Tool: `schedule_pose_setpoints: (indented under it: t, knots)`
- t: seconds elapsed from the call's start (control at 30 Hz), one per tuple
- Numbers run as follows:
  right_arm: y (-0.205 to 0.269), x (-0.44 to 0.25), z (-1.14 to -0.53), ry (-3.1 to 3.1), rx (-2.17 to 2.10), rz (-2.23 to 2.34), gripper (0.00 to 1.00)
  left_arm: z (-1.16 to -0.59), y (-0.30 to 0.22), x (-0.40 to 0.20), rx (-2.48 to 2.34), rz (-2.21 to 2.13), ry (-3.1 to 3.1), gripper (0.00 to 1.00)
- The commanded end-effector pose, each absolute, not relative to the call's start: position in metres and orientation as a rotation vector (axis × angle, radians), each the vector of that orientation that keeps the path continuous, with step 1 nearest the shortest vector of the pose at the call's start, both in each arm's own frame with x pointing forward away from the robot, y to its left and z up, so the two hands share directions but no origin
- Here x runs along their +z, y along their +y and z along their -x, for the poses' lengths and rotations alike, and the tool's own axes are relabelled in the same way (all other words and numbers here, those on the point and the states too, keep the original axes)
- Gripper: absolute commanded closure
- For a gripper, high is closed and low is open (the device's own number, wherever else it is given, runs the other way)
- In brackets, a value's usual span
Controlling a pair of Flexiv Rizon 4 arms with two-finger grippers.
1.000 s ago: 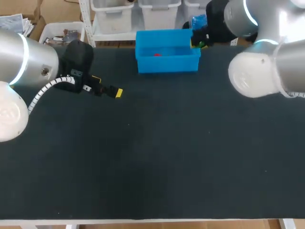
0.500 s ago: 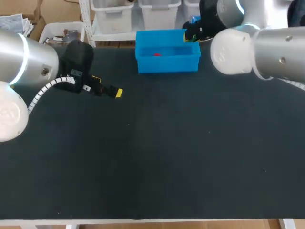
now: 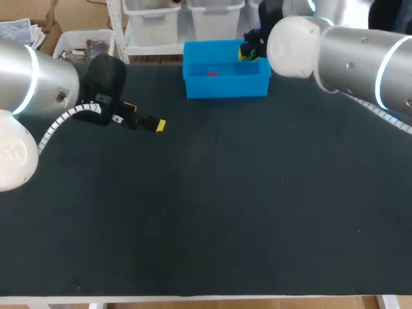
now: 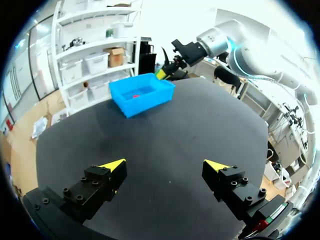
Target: Use the left arm to pick the red cube and place it into the blue plastic box first, then use the right arm to grasp the green cube and put it into the same blue plastic box after the first action is fully finished.
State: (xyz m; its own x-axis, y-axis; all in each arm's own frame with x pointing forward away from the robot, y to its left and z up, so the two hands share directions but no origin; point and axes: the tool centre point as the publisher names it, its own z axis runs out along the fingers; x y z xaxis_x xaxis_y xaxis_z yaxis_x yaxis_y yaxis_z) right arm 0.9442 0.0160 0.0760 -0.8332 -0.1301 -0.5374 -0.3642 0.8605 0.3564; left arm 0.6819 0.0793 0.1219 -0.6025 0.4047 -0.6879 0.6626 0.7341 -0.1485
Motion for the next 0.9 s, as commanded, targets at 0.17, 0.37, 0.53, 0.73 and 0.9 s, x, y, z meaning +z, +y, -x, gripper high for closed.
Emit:
schedule_pose_setpoints:
  t: [0.17, 0.37, 0.53, 0.73, 0.9]
  knots:
    - [0.022, 0.054, -0.963, 2.567, 0.622, 0.378, 1.0, -0.683, 0.082, 0.121, -0.536, -0.808, 2.28, 0.0]
    - [0.025, 0.047, -0.966, 2.589, 0.614, 0.389, 1.0, -0.683, 0.082, 0.121, -0.536, -0.808, 2.28, 0.0]
    - [0.025, 0.051, -0.966, 2.587, 0.597, 0.397, 0.51, -0.683, 0.082, 0.121, -0.536, -0.808, 2.28, 0.0]
    - [0.023, 0.067, -0.96, 2.566, 0.581, 0.398, 0.0, -0.683, 0.082, 0.121, -0.536, -0.808, 2.28, 0.0]
    - [0.019, 0.087, -0.949, 2.548, 0.541, 0.436, 0.0, -0.683, 0.082, 0.121, -0.536, -0.808, 2.28, 0.0]
